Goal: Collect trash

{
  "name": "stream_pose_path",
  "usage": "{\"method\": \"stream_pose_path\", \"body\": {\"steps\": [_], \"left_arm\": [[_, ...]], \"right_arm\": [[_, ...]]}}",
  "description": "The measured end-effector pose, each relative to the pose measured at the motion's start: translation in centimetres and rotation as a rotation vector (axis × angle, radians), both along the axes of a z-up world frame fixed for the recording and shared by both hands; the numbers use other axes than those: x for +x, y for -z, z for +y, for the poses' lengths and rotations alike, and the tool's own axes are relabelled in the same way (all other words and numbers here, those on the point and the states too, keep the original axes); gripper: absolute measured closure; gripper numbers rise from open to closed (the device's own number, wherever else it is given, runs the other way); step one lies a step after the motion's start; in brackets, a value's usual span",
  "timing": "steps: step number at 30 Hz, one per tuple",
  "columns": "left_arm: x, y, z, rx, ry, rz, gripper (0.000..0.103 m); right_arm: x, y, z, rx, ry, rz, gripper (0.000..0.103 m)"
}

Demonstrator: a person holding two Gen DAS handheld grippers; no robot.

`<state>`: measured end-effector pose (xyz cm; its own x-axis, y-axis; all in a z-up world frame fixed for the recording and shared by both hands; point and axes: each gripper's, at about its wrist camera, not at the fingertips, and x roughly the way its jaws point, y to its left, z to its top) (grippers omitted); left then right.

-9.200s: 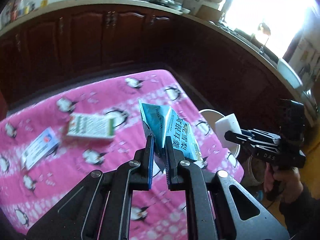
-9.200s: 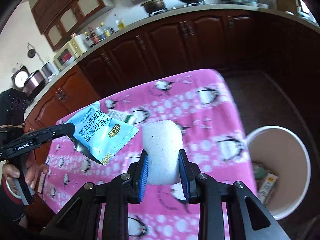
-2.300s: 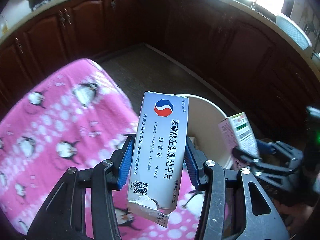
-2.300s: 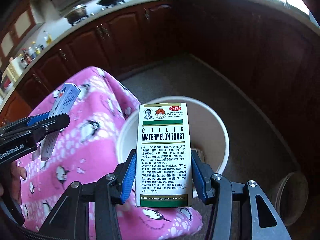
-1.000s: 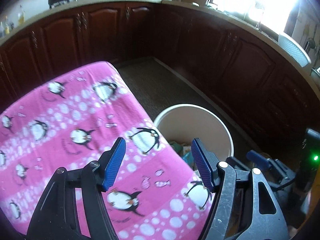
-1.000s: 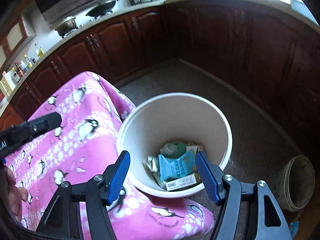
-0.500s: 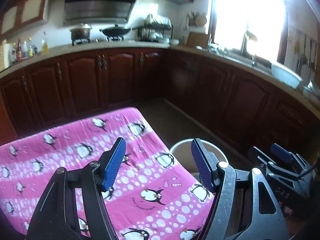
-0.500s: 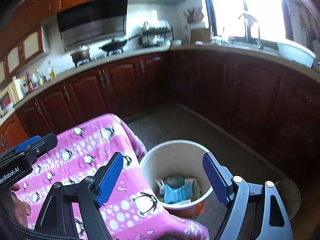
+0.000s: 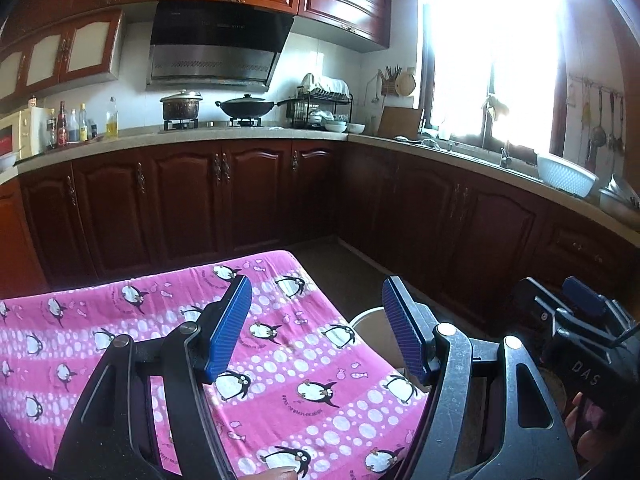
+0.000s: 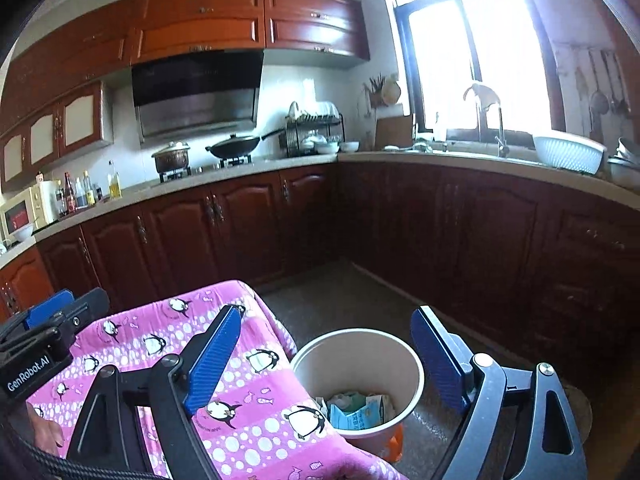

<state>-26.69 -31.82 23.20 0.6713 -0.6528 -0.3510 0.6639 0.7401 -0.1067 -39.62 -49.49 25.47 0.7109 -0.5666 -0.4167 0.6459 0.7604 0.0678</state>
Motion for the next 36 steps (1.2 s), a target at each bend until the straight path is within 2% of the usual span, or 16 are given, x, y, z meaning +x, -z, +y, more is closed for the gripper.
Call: {"method": "stream_pose_path", "body": {"steps": [7,18,36], "left_arm": [[-0.5,-0.1,0.2,-0.001,-0.009,-0.017,0.036],[0.1,0.4,1.3,0.004,-0.053,-0.005,0.036],[0.2,0.8,1.2,0.027,-0.068,-0.011,0.036]], "right_arm": [[-1.0,-1.2,1.3,-0.078,0.014,-0.012,0.011],[-1.0,-1.3,1.2,-0.052,0.014,-0.010,0.011],[-0.9,-0.9,1.5,-0.050,0.007,0.007,0.011]]}}
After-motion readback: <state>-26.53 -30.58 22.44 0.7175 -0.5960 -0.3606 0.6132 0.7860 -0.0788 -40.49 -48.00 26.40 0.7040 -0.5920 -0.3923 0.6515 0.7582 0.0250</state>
